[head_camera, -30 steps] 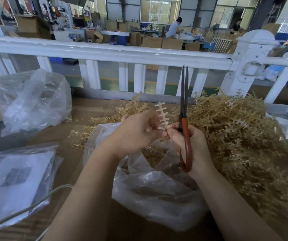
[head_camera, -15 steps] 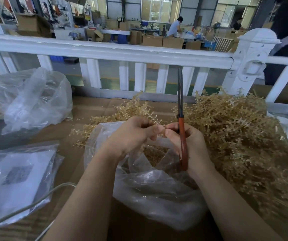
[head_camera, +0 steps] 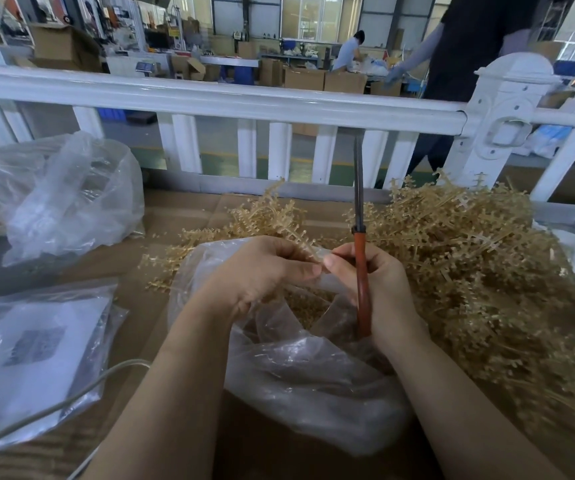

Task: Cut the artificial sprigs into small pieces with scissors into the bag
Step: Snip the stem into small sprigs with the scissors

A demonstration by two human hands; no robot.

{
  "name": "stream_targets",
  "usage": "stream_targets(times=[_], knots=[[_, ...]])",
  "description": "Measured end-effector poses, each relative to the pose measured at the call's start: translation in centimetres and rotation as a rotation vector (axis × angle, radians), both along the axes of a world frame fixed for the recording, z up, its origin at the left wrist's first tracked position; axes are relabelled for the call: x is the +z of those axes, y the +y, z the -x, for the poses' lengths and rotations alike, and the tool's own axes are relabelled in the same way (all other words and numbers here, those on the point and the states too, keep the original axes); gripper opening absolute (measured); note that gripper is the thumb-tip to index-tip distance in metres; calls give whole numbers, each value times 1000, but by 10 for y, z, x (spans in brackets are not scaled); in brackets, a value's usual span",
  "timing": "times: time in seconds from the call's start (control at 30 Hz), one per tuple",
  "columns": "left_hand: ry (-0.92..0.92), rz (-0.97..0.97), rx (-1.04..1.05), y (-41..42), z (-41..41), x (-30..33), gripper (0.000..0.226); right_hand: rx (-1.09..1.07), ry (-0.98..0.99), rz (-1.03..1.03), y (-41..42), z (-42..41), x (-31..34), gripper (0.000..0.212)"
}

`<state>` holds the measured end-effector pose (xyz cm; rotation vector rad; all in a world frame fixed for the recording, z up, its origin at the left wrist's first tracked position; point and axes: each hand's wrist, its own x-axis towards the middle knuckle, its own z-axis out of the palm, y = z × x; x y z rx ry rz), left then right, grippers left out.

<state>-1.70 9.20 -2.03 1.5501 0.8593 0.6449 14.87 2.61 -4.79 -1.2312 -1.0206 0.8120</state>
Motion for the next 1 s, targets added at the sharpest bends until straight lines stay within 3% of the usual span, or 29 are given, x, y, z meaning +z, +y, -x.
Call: stream_targets(times=[0.17,0.27,0.4,0.5,0.63,0.87,1.0], knots=[[-60,18,10,-3,-3,2,9,-17,10,4,1,0,1,10],[-43,-22,7,-2,-2,2,29,-21,-2,8,0,-1,0,9],[-55,-39,3,-1,0,-1,23,-16,-37,0,0,0,-1,9],[-111,-26,18,1,1,-3,10,-30,-170,6,1,-2,0,11],[-202,-46,99,6,5,-7,34,-24,-417,83,-1,-2,-1,17],[-274,-106,137,7,16,-15,15,-38,-706,94,-6,-3,-2,38],[-274,-130,133,8,21,-19,9,-62,-866,56,-6,-8,-4,61]])
